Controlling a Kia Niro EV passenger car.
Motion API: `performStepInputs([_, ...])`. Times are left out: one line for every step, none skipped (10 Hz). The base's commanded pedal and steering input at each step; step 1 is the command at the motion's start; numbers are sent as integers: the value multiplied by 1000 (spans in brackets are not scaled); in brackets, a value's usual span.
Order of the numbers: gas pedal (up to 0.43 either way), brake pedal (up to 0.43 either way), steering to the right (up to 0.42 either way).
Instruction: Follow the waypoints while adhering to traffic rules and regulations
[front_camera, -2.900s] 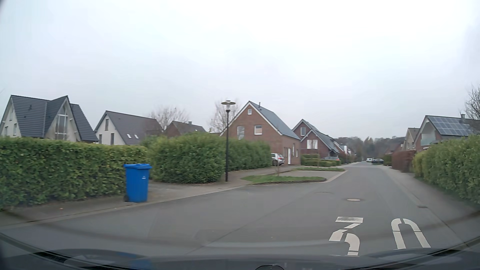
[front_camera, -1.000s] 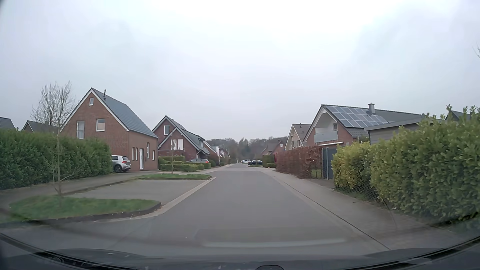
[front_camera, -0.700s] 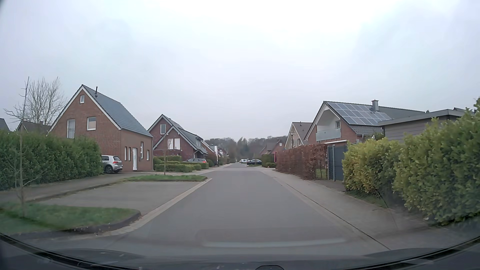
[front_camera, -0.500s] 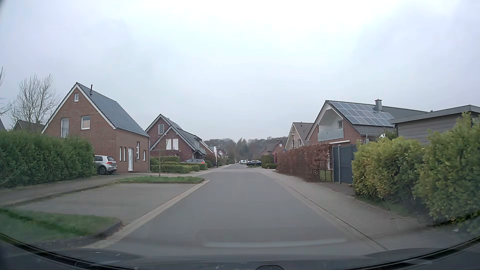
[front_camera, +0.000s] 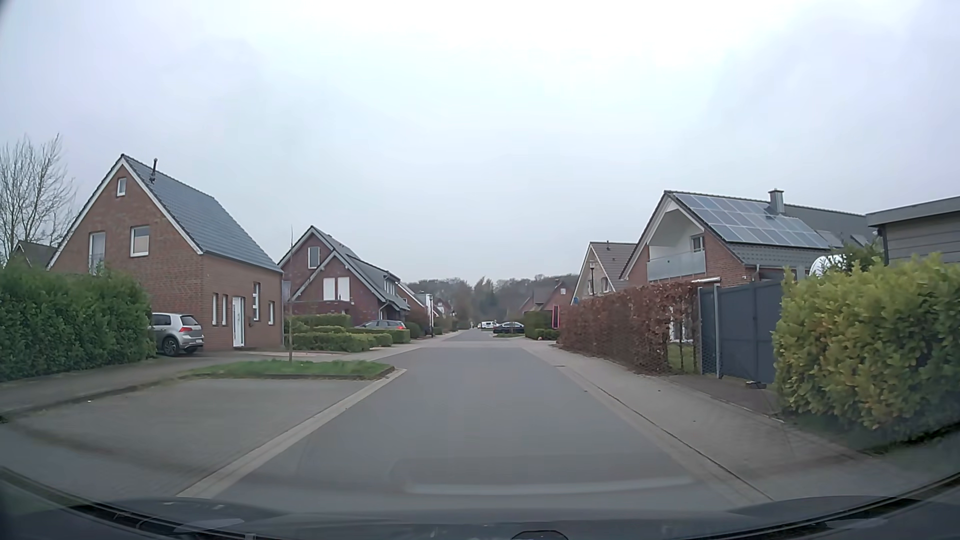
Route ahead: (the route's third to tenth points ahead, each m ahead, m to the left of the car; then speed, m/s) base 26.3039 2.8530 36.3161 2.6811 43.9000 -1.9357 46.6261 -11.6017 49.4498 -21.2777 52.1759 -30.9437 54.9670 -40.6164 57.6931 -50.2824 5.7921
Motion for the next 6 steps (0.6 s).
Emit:
performStepInputs([177,0,-9])
performStepInputs([177,0,-8])
performStepInputs([177,0,-8])
performStepInputs([177,0,-7])
performStepInputs([177,0,-7])
performStepInputs([177,0,-6])
